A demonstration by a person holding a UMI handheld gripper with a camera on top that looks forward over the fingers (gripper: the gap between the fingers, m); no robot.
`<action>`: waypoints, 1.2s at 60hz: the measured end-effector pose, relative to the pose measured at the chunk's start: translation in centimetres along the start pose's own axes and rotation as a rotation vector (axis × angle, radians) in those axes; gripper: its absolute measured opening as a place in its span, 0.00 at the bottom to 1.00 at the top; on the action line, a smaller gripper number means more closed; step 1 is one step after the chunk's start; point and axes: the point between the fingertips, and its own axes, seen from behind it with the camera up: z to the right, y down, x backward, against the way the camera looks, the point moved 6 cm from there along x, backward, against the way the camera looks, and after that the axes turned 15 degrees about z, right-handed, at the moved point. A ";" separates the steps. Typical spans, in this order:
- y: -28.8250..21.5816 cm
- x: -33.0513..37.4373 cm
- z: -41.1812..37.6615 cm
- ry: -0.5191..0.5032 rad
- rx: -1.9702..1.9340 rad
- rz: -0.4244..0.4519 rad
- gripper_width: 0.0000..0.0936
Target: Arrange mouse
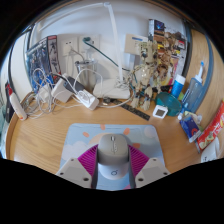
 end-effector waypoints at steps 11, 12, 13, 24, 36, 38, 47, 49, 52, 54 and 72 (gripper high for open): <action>0.4 0.3 0.4 0.030 -0.061 -0.028 0.77; 0.5 0.4 0.4 0.029 -0.061 -0.034 0.86; 0.5 0.5 0.4 0.031 -0.061 -0.041 0.87; -0.9 4.4 -0.6 0.038 -0.001 -0.081 0.93; -8.4 12.9 -4.1 0.032 0.011 0.020 0.93; -9.6 14.5 -4.7 0.027 0.011 0.039 0.92; -14.1 20.9 -7.2 0.041 0.021 0.130 0.93; -14.8 22.2 -7.7 0.043 0.021 0.147 0.93; -15.5 24.0 -8.7 0.048 0.020 0.164 0.93; -15.7 25.1 -9.3 0.051 0.017 0.170 0.93; -14.9 32.9 -12.6 0.092 0.012 0.180 0.91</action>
